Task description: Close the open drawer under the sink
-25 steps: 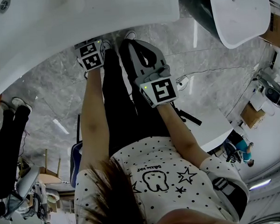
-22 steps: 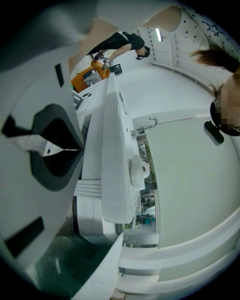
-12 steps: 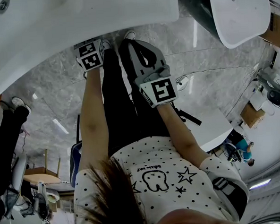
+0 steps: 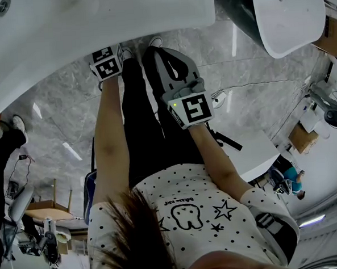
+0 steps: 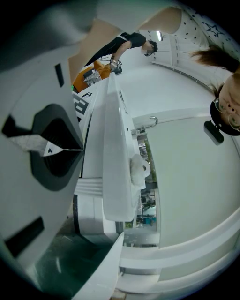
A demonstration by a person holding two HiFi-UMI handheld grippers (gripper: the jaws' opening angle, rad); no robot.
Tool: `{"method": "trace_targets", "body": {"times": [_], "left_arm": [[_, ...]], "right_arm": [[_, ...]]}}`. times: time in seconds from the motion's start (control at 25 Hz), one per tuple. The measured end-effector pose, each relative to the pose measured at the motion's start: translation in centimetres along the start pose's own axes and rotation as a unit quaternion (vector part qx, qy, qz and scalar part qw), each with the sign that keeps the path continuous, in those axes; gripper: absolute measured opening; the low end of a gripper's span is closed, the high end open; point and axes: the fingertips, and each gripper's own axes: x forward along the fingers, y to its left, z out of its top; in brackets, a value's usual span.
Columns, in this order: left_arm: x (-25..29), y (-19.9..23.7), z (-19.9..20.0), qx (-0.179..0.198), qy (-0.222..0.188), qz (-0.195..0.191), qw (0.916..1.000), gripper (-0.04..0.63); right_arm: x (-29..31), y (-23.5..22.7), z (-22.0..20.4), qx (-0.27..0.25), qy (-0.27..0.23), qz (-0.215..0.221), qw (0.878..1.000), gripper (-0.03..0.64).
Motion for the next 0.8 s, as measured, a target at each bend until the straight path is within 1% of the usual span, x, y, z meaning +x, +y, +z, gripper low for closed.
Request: {"method": "trace_targets", "body": {"times": [0.4,0.64,0.8], "left_arm": [[0.3,0.1,0.2,-0.002,-0.004,-0.003,1.0000,0.129],[0.3,0.3,1.4,0.006,-0.010,0.002,0.9999,0.127],[0.7,0.4,0.0,0.000,-0.002,-0.007,1.0000,0.129]], "right_arm": [[0.3,-0.1,0.1,0.001,0.001,-0.001,1.000,0.015],[0.4,0.0,0.0,0.002,0.004,-0.001,1.000,0.015],[0.5,0.0,0.0,0.003,0.005,-0.001,1.000,0.015]]}}
